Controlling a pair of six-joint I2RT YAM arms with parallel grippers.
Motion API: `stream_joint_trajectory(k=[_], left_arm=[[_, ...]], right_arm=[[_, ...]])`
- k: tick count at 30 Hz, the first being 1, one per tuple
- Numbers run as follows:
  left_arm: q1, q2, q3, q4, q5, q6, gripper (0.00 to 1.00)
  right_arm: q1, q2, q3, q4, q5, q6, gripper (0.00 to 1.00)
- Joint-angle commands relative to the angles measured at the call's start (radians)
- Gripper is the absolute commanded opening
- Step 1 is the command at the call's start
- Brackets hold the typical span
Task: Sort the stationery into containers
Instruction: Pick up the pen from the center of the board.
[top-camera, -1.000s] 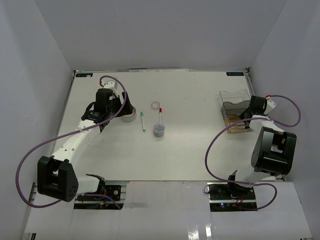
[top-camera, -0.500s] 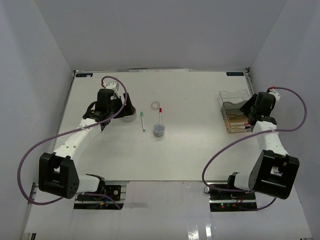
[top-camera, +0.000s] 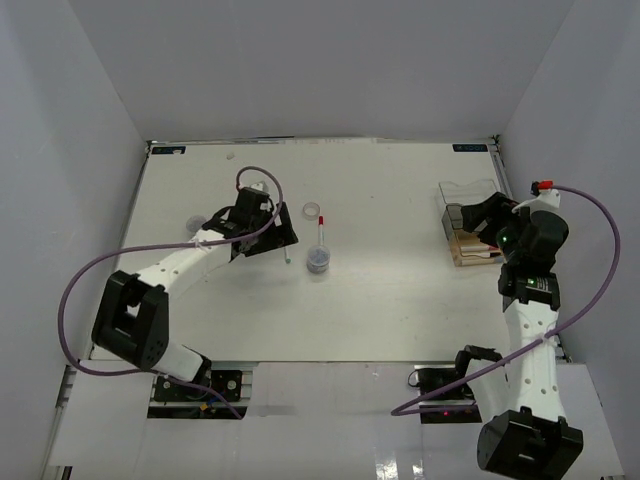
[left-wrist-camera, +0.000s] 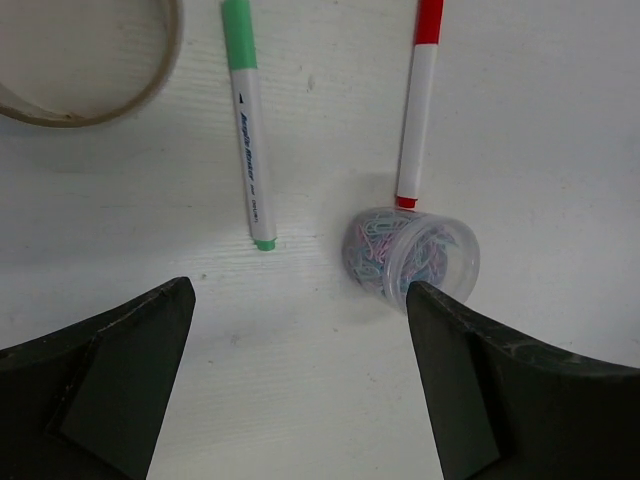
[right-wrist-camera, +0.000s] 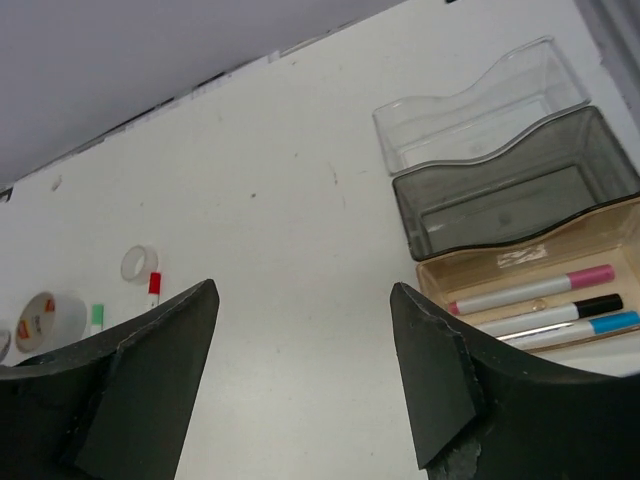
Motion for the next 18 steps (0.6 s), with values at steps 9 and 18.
stream_joint_trajectory(k=[9, 18], left_arm=[[-0.105, 0.289, 0.195, -0.085, -0.314, -0.115, 0.91], [-0.136, 0.384, 0.264, -0.083, -0.349, -0.11, 0.67]], right_arm=[[0.184, -0.061, -0.05, 0.022, -0.011, -0.071, 0.94], [0.23, -0.096, -0.067, 0.019, 0.058, -0.099, 0.98]])
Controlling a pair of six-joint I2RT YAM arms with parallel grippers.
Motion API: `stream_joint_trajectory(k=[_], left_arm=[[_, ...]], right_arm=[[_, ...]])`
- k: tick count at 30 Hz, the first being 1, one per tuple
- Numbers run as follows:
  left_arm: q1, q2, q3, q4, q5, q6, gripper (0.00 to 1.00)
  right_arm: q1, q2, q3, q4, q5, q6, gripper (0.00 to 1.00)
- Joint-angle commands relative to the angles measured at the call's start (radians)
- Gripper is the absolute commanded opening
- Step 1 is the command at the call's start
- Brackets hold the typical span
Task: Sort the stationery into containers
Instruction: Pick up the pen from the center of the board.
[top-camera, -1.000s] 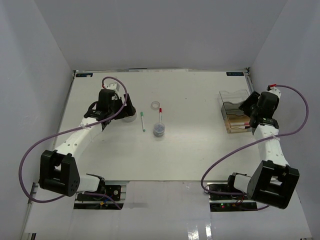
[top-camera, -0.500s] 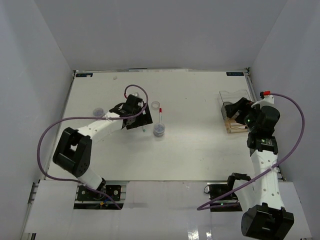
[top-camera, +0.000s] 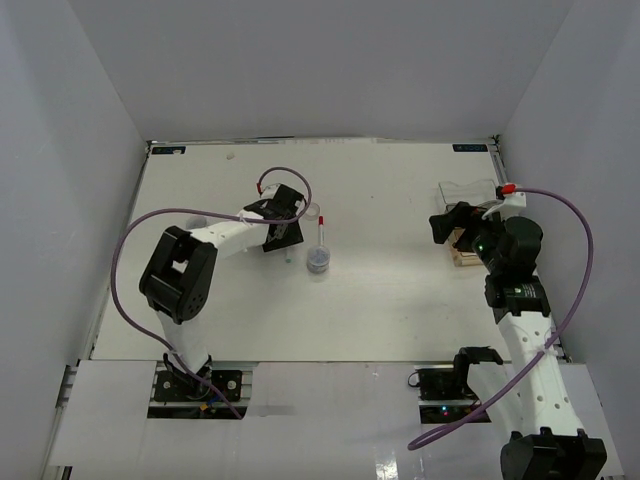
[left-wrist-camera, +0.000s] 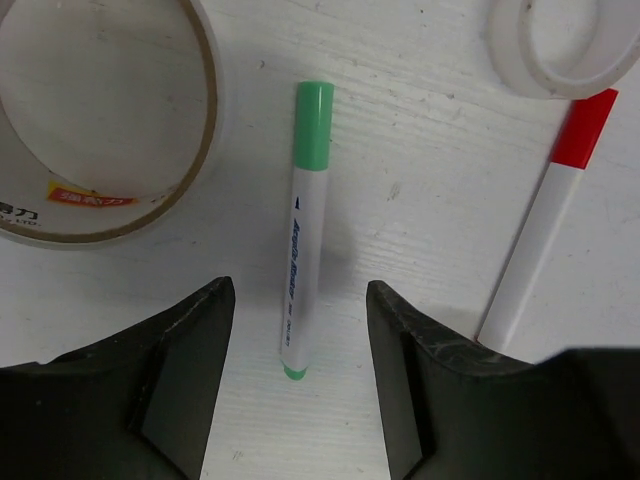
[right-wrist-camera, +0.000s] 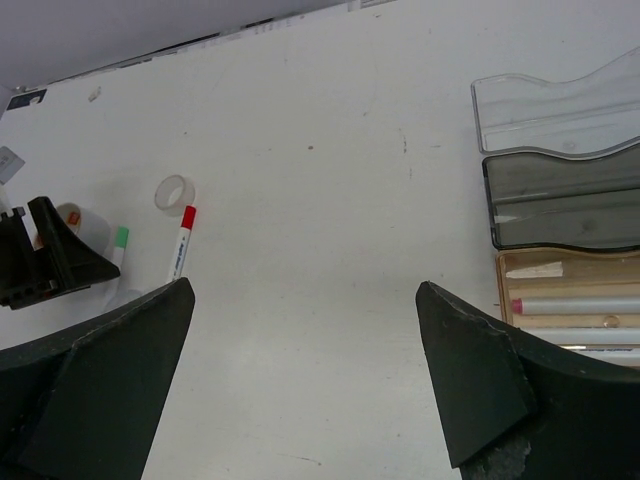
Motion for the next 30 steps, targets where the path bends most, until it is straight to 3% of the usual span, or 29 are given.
stream_joint_trajectory(k=[1, 10, 18, 21, 25, 30], left_arm=[[-0.027, 0.01, 0.039, -0.009, -0.043, -0.005, 0.65], [-0.059, 0.073, 0.033, -0.01, -0.038, -0.022, 0.51], [-0.076, 0.003, -0.041, -0.009, -0.05, -0.043, 0.13], [-0.097, -0.065, -0.073, 0.014, -0.04, 0.018, 0.01], [-0.143, -0.172, -0.095, 0.06, -0.002, 0.133, 0.0], [-0.192, -0.35, -0.142, 0.161, 0.104, 0.251, 0.0]], right_arm=[[0.034, -0.018, -0.011, 0.03, 0.039, -0.027, 0.98], [0.045, -0.036, -0.019, 0.028, 0.008, -0.036, 0.97], [0.045, -0.032, -0.02, 0.042, -0.082, -0.038, 0.97], [0.045, -0.018, -0.017, 0.045, -0.147, -0.024, 0.97], [0.067, 0.024, -0.02, 0.082, -0.267, 0.045, 0.95], [0.194, 0.04, -0.019, 0.154, -0.236, 0.096, 0.95]])
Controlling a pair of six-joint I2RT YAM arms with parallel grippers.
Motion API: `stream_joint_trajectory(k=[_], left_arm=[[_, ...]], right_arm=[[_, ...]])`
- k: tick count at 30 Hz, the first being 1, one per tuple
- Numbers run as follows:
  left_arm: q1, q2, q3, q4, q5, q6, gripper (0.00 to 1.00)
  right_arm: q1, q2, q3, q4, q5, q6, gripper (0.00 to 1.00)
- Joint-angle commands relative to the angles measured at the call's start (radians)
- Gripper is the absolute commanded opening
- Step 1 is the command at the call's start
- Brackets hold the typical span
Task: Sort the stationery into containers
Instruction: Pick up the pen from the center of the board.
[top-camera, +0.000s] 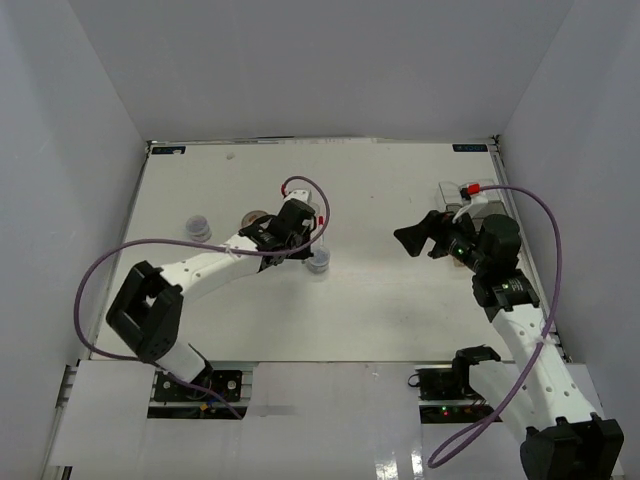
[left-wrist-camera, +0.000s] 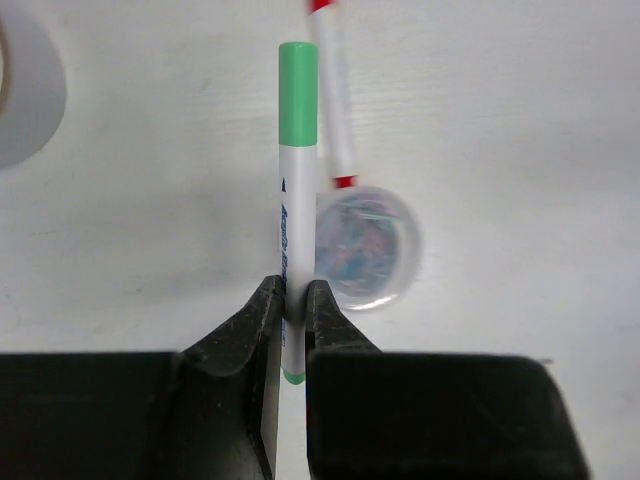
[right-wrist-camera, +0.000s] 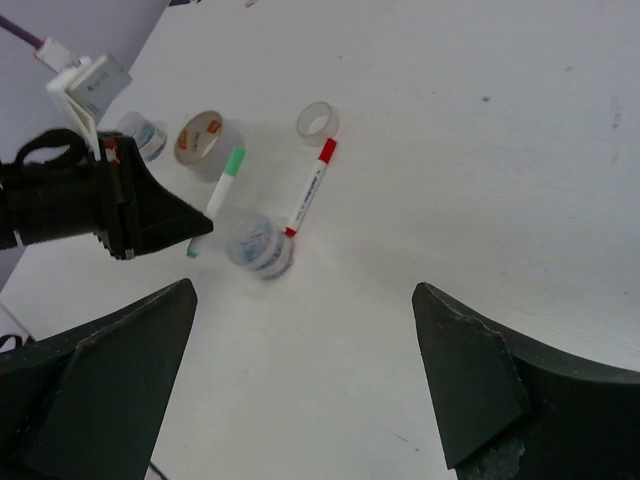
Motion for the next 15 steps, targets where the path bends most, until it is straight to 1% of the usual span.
stream_joint_trajectory(k=[1, 3, 4, 5, 6, 7, 9, 10, 11, 15], left_arm=[[-0.025, -0.169, -0.021, 0.114, 0.118, 0.142, 0.0], [-0.038, -0.248, -0.052, 0.171, 0.198, 0.173, 0.0], [-0.042, -0.269, -0.061, 0.185, 0.27, 0.198, 0.0], [-0.051, -0.306, -0.07, 0.205, 0.295, 0.208, 0.0], [-0.056, -0.32, -0.075, 0.211, 0.36, 0.219, 0.0], [-0.068, -0.344, -0.078, 0.22, 0.384, 0.239, 0.0], [-0.074, -0.361, -0.088, 0.229, 0.444, 0.254, 0.0], [-0.079, -0.369, -0.093, 0.235, 0.459, 0.264, 0.0], [-0.085, -0.38, -0.099, 0.237, 0.473, 0.268, 0.0], [-0.101, -0.395, -0.11, 0.252, 0.513, 0.281, 0.0]], right_arm=[[0.114, 0.0, -0.004, 0.12, -0.03, 0.057, 0.95], [0.165, 0.021, -0.005, 0.169, -0.019, 0.097, 0.96], [0.217, 0.038, -0.007, 0.186, -0.013, 0.11, 0.97], [0.243, 0.047, -0.01, 0.217, 0.013, 0.141, 0.98], [0.298, 0.064, -0.01, 0.229, 0.033, 0.153, 0.99], [0.326, 0.073, -0.01, 0.24, 0.077, 0.179, 1.0], [0.396, 0.099, -0.008, 0.272, 0.111, 0.201, 1.0], [0.416, 0.105, -0.007, 0.282, 0.128, 0.212, 0.99], [0.435, 0.11, -0.007, 0.294, 0.163, 0.236, 0.95], [0.509, 0.15, 0.001, 0.344, 0.221, 0.278, 0.93]])
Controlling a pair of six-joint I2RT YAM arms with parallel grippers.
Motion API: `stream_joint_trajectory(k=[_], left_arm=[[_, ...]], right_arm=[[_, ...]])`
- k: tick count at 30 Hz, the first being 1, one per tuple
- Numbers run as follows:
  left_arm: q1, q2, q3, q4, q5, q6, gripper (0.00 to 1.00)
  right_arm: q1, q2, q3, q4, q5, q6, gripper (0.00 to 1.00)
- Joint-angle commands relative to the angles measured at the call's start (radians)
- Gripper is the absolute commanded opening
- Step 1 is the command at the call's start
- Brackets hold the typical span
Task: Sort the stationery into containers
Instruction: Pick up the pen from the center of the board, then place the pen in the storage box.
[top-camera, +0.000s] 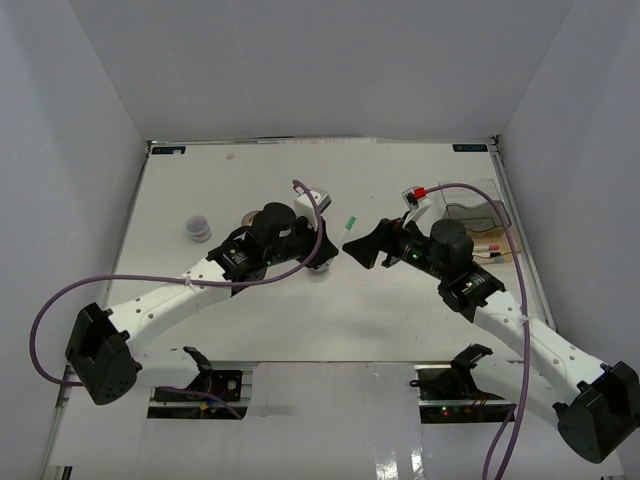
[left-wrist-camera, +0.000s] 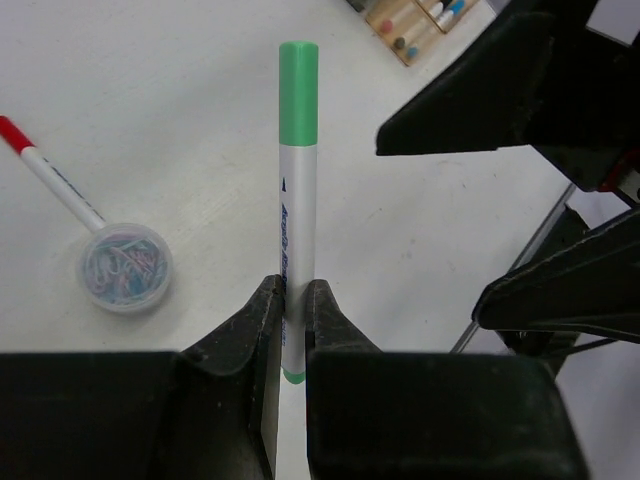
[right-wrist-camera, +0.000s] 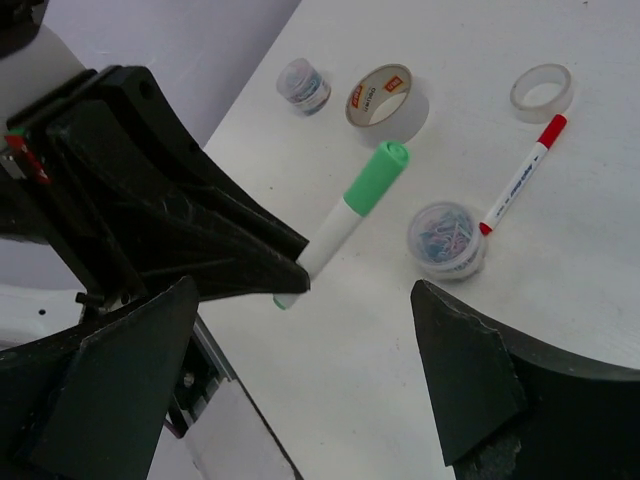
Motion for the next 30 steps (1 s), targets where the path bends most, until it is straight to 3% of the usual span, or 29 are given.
stream_joint_trajectory(k=[1, 7, 10, 17, 24, 30], left_arm=[[-0.016, -0.036, -0.017, 0.034, 0.099, 0.044, 0.0], [-0.03, -0.043, -0.019, 0.054, 0.131, 0.062, 0.0], [-0.032, -0.047, -0.026, 0.067, 0.137, 0.064, 0.0], [-0.032, -0.05, -0.04, 0.107, 0.136, 0.064, 0.0], [-0.032, -0.03, -0.04, 0.12, 0.13, 0.073, 0.0], [-0.03, -0.024, -0.048, 0.132, 0.102, 0.065, 0.02]], right_arm=[[0.042, 0.022, 0.006, 0.111, 0.109, 0.063, 0.93], [0.075, 0.062, 0.001, 0.139, 0.171, 0.099, 0.89], [0.077, 0.069, -0.002, 0.145, 0.195, 0.108, 0.82], [0.077, 0.08, -0.006, 0.162, 0.194, 0.123, 0.57], [0.077, 0.106, -0.011, 0.177, 0.165, 0.151, 0.48], [0.077, 0.1, -0.02, 0.18, 0.171, 0.157, 0.24]])
